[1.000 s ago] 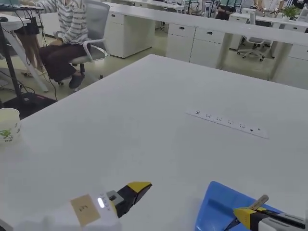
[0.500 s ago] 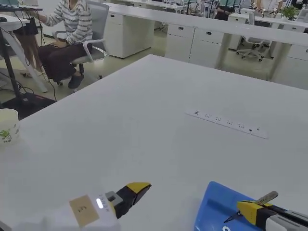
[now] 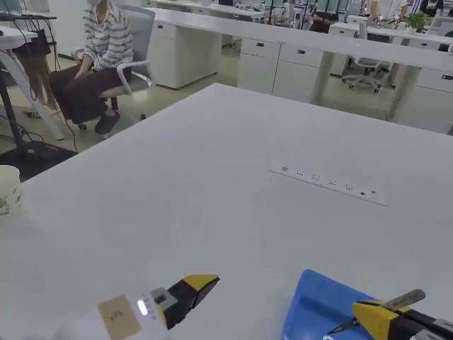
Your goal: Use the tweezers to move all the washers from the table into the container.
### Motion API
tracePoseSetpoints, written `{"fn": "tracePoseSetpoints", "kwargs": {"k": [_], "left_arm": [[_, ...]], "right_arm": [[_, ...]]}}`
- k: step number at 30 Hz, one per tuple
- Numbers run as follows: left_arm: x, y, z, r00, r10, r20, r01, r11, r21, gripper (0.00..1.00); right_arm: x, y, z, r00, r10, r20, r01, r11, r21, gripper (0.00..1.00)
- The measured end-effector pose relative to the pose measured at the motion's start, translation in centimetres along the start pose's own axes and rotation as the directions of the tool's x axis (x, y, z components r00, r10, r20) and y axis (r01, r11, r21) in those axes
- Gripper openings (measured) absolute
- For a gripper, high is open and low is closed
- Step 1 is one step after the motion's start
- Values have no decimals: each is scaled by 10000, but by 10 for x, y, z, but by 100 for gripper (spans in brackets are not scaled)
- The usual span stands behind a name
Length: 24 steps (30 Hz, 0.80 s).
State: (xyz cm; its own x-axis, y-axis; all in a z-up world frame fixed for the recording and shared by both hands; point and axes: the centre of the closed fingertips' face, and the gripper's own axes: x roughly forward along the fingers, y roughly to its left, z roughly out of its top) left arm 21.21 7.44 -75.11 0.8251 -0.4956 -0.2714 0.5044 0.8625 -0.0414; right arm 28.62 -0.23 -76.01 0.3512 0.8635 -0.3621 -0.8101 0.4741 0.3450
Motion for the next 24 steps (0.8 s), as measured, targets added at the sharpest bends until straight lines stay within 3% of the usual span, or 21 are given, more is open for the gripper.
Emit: {"fn": "tracePoseSetpoints", "kwargs": {"k": [14,24], "left_arm": [[0,-1,0,10000,-32,22,32,10000,-31,83],[0,0,0,10000,10,53,-10,10000,-68,82]], "right_arm": [[4,29,-27,9958,715,-571,-711,9974,95,3],[11,27,-55,9868,809,-1403,-851,9961,-247,3]]}}
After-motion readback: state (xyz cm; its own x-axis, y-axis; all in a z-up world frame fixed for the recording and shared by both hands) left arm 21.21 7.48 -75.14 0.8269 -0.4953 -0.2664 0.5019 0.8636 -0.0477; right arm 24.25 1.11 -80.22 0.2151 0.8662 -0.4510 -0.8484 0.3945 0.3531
